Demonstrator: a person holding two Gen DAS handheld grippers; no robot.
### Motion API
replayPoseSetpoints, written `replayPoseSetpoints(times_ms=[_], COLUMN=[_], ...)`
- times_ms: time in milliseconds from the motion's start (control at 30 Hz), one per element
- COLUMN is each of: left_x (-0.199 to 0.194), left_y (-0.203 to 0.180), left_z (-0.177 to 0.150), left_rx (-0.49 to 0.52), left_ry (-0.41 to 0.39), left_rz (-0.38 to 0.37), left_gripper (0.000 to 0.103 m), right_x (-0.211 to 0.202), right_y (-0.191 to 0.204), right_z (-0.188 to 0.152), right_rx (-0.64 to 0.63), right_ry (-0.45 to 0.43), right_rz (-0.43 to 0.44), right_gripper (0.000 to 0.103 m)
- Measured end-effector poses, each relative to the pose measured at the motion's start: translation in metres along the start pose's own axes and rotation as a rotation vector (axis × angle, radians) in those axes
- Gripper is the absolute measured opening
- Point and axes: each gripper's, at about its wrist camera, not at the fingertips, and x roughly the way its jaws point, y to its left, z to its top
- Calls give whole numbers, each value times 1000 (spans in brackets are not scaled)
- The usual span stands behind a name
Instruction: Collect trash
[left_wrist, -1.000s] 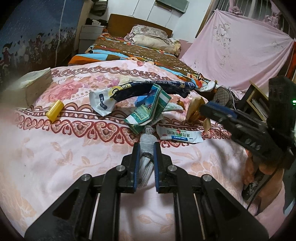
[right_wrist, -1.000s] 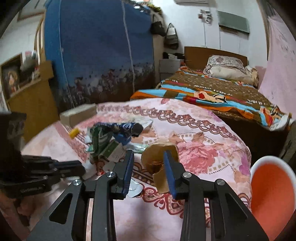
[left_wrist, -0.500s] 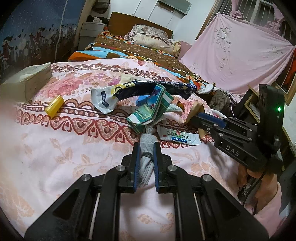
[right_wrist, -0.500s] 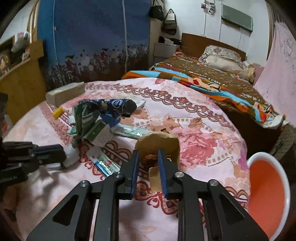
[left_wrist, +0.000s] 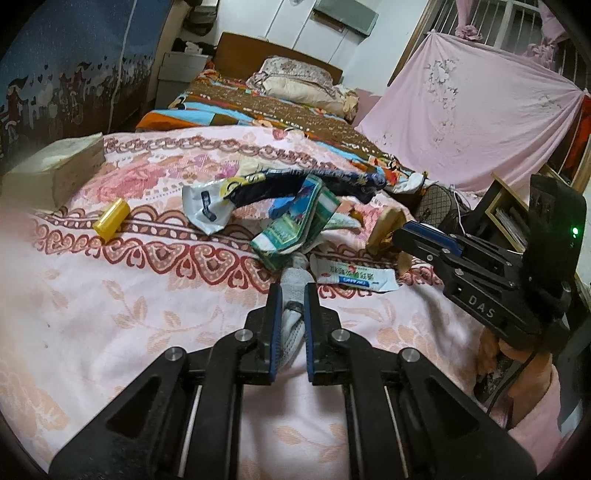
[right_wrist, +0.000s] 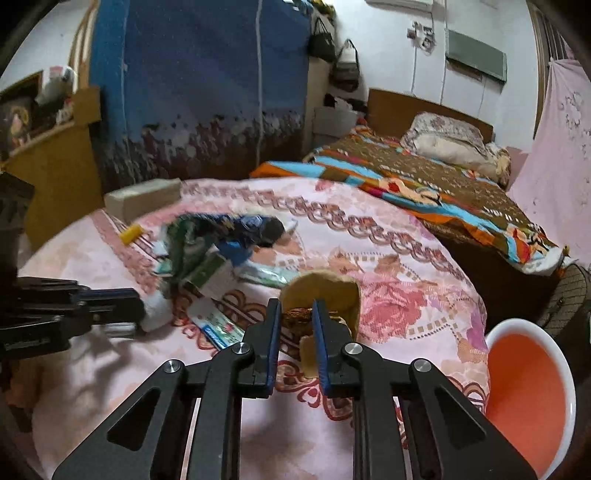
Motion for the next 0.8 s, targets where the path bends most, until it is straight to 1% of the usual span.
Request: replayPoseSetpoints(times_ms=[167, 233, 333, 433, 500, 533, 567, 600, 633, 700, 800], left_x=[-13, -12, -10, -11, -9, -7, -4, -1, 1, 6, 13], left_y=[-8, -14, -21, -20, -18, -18, -18, -17, -17, -18, -21], left_z=[3, 5, 4, 1, 0, 0, 0, 0, 0, -1, -2], left_rx=[11, 36, 70, 97, 106, 108, 112, 111, 109, 113, 123], left_ry=[-61, -61, -46, -27, 0, 11, 27, 45, 56, 83, 127], left_rz=[-16, 0, 35, 69, 70, 74, 81, 88, 86, 93, 119], left_gripper=[0, 0, 0, 0, 0, 9, 14, 22, 25, 25, 21], right_x=[-18, -27, -35, -35, -31, -31, -30, -30, -31, -31, -32], right_y=[7, 9, 8, 7, 8, 8, 10, 11, 12, 14, 14], right_z=[2, 4, 4, 4, 3, 2, 2, 2, 0, -1, -3], right_rx=[-19, -21, -15, -9, -9, -10, -12, -15, -16, -22, -18], right_ry=[-99, -151, -194, -190, -171, -164, -160, -155, -154, -152, -154], right_rz=[10, 7, 7, 20, 33, 39, 42, 46, 49, 53, 56], right_gripper=[14, 14, 14, 14, 14, 14, 14, 14, 14, 14, 14])
